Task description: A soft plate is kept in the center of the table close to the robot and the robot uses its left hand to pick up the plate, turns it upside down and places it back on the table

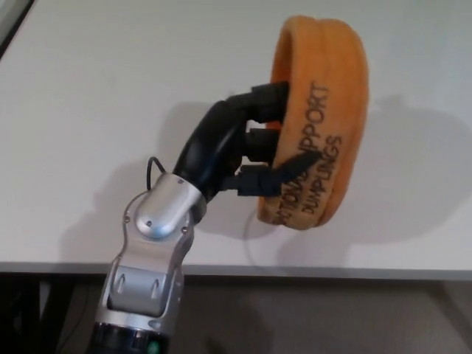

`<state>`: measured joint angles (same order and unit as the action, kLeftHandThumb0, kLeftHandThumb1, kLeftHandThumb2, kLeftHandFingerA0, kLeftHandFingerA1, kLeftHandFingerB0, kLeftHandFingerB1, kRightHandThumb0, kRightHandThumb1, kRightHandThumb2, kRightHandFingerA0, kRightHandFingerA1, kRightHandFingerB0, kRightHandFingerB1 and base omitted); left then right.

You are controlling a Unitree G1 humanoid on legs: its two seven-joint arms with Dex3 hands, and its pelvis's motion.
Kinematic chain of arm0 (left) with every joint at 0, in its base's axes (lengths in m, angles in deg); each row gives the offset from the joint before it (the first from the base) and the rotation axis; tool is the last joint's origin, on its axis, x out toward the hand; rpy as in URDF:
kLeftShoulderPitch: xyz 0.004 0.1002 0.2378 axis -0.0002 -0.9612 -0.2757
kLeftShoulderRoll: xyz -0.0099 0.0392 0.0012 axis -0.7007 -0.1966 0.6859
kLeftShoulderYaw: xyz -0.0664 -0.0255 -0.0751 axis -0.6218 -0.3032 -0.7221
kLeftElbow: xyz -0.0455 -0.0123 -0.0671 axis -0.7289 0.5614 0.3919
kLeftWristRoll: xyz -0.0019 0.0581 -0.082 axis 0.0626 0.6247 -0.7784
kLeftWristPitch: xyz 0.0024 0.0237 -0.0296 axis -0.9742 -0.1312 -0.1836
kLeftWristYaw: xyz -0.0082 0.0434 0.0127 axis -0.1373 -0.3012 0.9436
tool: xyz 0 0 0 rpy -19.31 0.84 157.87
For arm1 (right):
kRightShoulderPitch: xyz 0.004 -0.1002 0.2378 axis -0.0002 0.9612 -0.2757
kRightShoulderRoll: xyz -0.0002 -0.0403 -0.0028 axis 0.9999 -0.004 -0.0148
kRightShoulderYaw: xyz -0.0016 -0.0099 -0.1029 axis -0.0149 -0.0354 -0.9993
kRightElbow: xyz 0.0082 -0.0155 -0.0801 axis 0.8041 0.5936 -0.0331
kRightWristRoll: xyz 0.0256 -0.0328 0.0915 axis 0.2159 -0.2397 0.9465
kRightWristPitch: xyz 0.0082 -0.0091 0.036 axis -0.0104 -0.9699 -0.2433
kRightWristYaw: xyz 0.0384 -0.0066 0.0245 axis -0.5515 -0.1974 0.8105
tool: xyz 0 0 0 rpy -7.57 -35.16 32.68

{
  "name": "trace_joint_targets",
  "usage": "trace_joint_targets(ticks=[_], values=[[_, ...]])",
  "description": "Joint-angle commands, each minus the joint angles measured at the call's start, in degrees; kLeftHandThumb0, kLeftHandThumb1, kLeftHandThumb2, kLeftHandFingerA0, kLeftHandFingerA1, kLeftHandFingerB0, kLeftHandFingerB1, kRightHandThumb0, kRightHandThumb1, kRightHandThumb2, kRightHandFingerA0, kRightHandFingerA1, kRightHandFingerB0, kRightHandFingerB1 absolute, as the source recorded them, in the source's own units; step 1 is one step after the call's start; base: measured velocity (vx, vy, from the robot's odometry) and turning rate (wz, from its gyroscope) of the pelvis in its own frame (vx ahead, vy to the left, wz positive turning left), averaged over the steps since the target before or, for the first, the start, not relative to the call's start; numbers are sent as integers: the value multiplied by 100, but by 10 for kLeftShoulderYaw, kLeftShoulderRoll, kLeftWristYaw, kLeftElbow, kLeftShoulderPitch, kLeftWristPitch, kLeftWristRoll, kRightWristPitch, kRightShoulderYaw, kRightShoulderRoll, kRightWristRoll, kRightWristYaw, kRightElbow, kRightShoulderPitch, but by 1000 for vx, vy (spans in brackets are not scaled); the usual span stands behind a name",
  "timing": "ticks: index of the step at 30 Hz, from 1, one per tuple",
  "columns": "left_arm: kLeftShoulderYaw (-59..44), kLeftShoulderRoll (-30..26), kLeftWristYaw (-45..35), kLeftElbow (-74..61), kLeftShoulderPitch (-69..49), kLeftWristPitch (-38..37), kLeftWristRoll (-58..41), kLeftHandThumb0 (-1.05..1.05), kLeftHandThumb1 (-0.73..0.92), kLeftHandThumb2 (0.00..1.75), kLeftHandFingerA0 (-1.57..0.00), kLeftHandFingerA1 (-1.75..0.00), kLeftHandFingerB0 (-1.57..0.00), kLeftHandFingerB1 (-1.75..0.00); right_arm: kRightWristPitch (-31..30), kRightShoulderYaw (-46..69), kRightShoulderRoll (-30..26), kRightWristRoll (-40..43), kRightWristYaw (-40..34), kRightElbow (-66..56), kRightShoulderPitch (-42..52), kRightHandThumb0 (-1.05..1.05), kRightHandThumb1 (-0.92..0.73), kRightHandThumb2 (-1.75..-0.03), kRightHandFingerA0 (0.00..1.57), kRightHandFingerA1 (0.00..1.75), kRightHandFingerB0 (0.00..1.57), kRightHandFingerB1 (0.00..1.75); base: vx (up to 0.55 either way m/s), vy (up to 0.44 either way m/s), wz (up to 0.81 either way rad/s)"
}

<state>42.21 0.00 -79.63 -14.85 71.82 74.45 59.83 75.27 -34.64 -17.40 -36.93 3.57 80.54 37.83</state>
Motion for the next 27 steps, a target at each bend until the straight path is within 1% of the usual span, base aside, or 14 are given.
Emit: trace_joint_targets(ticks=[1,5,6,7,9,11,12,13,14,15,18,19,26,27], values=[[-322,120,188,-51,33,34,-679,-32,66,68,-94,-175,-64,-175,-51,5,-16,11,-1,-40,36,-84,-73,-107,25,52,7,39,0,0,0],[-362,125,193,-19,40,8,-707,-31,68,66,-92,-175,-60,-175,-42,6,-15,7,-3,-30,28,-80,-72,-107,25,52,5,40,0,0,0],[-382,126,201,-4,43,-9,-719,-28,65,68,-92,-175,-57,-175,-49,5,-16,7,-4,-29,27,-82,-89,-68,35,43,16,26,0,0,0],[-397,126,205,7,45,-18,-729,-30,69,68,-91,-175,-56,-175,-52,5,-17,7,-4,-30,27,-82,-90,-68,35,43,17,26,0,0,0],[-417,123,210,23,46,-22,-742,-29,67,69,-93,-175,-55,-175,-53,5,-17,5,-7,-39,32,-82,-90,-68,34,44,16,25,0,0,0],[-443,119,217,43,47,-22,-755,-29,66,71,-92,-175,-59,-175,-64,6,-18,9,-9,-52,37,-81,-90,-68,35,44,17,26,0,0,0],[-449,118,215,48,45,-21,-753,-29,67,71,-93,-175,-53,-175,-63,6,-17,9,-8,-50,35,-81,-90,-68,34,44,15,26,0,0,0],[-455,117,211,53,42,-20,-749,-29,67,71,-93,-175,-53,-175,-61,5,-17,8,-8,-47,33,-81,-90,-68,34,44,15,26,0,0,0],[-465,116,204,66,32,-25,-736,-29,68,67,-90,-175,-56,-175,-51,4,-18,0,-7,-30,26,-85,-77,-81,31,46,13,29,0,0,0],[-473,116,203,72,27,-28,-729,-27,67,68,-92,-175,-58,-175,-49,2,-18,-1,-6,-24,23,-80,-90,-68,34,41,14,24,0,0,0],[-489,119,217,80,21,-29,-719,-26,66,66,-93,-175,-58,-175,-54,1,-15,11,0,-25,24,-81,-89,-68,35,42,15,25,0,0,0],[-498,119,215,90,16,-30,-713,-25,65,67,-93,-175,-52,-175,-56,2,-16,9,-2,-24,22,-81,-89,-68,35,42,15,25,0,0,0],[-541,113,218,127,6,-12,-702,-26,60,73,-100,-175,-57,-175,-45,3,-14,10,0,-23,23,-81,-89,-68,34,41,14,24,0,0,0],[-545,111,218,131,7,-9,-700,-24,57,75,-101,-175,-60,-175,-44,3,-14,8,-2,-22,21,-87,-74,-81,31,45,12,27,0,0,0]])
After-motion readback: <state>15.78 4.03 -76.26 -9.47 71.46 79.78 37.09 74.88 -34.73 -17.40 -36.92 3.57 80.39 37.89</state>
